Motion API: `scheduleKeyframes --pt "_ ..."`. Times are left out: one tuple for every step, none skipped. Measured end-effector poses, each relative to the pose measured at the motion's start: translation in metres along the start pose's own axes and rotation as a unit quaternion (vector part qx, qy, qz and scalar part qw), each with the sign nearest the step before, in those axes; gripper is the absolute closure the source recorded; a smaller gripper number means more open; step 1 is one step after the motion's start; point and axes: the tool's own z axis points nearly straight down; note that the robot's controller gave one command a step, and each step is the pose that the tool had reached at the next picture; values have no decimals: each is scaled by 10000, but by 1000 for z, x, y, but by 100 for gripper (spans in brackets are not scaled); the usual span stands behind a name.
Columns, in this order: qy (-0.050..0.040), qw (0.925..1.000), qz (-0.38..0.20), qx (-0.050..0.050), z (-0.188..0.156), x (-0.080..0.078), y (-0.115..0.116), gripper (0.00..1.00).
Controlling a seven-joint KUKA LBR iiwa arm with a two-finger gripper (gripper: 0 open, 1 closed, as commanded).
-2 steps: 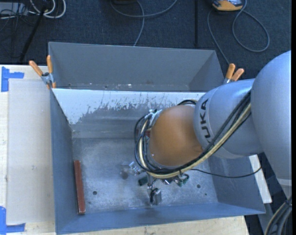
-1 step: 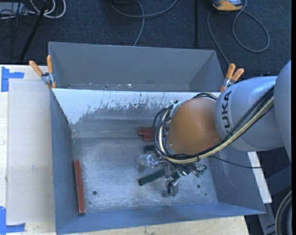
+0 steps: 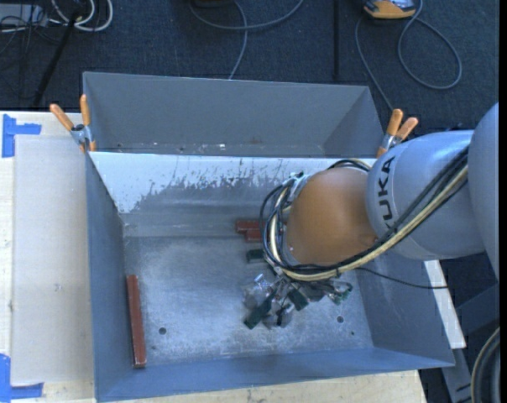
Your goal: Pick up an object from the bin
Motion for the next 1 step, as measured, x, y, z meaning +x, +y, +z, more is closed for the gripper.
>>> scheduleKeyframes --pt "-27 9998 -207 25 -156 2 1 100"
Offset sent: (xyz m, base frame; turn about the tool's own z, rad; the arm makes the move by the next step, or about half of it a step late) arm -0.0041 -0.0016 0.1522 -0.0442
